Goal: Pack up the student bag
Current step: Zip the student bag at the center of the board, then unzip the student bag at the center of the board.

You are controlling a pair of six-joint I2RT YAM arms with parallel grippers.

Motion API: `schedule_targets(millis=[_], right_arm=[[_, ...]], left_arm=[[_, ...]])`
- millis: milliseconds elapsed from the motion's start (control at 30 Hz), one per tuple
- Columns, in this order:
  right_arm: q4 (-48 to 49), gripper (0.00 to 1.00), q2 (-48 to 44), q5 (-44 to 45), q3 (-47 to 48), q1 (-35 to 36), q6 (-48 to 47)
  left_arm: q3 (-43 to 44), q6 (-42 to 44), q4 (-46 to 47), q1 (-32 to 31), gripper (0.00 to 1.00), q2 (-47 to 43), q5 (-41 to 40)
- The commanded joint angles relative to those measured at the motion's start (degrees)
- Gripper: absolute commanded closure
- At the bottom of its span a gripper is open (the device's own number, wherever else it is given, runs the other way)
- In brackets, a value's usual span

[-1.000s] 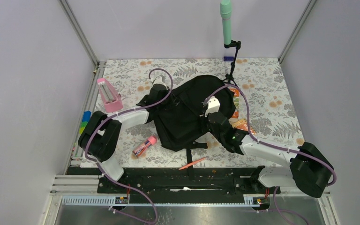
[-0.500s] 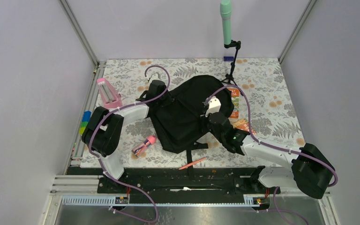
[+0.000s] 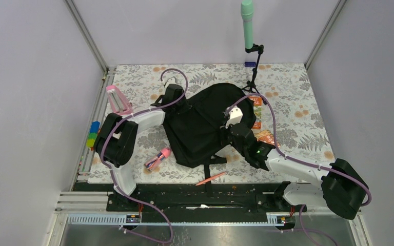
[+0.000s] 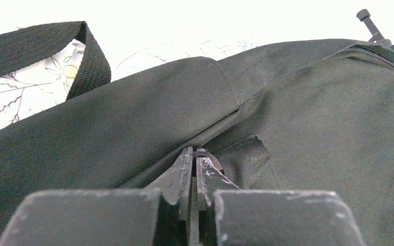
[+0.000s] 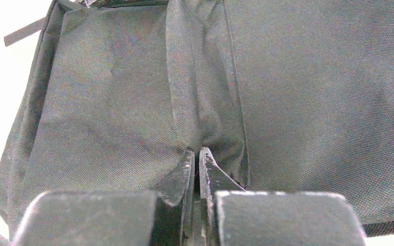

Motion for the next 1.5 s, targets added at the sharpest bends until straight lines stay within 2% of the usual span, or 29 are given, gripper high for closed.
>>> schedule_targets(millis=[0,100,133,167,200,267,367,467,600,767,933,1200,1267,1367,1400,1467], right_arm=[[-1.33,1.00,-3.12,-0.54,-0.19,-0.10,-0.17],[-3.39,1.00,-2.66,-2.85,1.11,-0.11,-0.54],[-4.83,0.94,-2.57,-3.22,2.05,-0.10,-0.33],[-6.72,0.82,-2.69,-3.35,3.00,-0.10,0.41],[-8.96,0.69,-2.99,-3.77,4.48,-0.15,1.15],[-12.87,0.52,-3.86,-4.99,6.47,-0.10,1.69],[-20.21,0.35,-5.42,-5.12,9.43,-0.10,2.35],[-25.86,0.26,-4.82,-5.44,13.17,-0.19,1.52],[-31.11,0.19,0.44,-7.59,19.77,-1.02,-0.82],[-34.98,0.20,10.97,-10.92,28.99,-2.47,-2.99],[-37.89,0.25,22.49,-12.45,38.31,-3.60,-4.72],[-42.52,0.34,32.12,-13.64,46.51,-6.54,-5.92],[-42.65,0.41,32.98,-13.37,46.83,-7.40,-5.42],[-42.60,0.63,32.74,-16.75,46.43,-9.22,-3.23],[-41.81,0.67,32.25,-18.91,45.49,-9.80,-2.13],[-39.00,0.68,30.72,-22.52,43.32,-10.70,-0.85]], left_arm=[[3.38,3.05,3.48,5.39,1.00,1.30,-11.62],[1.57,4.94,7.05,5.23,1.00,-0.05,-8.16],[0.75,5.32,7.75,5.21,1.00,-0.77,-7.20],[-0.60,5.57,8.86,5.14,1.00,-1.73,-6.03],[-2.18,5.72,10.32,5.09,0.94,-3.04,-4.76],[-5.10,6.07,12.54,4.88,0.76,-5.47,-2.96],[-8.13,7.28,12.49,4.22,0.51,-9.55,-1.84],[-9.97,9.07,10.63,2.98,0.37,-14.42,-2.28],[-12.23,10.10,6.44,1.46,0.27,-21.00,-3.13],[-17.05,8.20,3.51,0.53,0.21,-29.45,-1.95],[-21.59,6.81,0.93,0.20,0.18,-36.66,-2.12],[-22.78,8.79,-4.01,0.20,0.17,-40.32,-0.41],[-23.38,8.85,-3.84,0.14,0.17,-40.50,0.05],[-23.31,8.81,-3.83,-0.85,0.18,-39.68,0.15],[-22.80,8.55,-3.83,-1.62,0.19,-39.04,0.22],[-21.41,8.45,-3.83,-3.79,0.19,-36.95,0.12]])
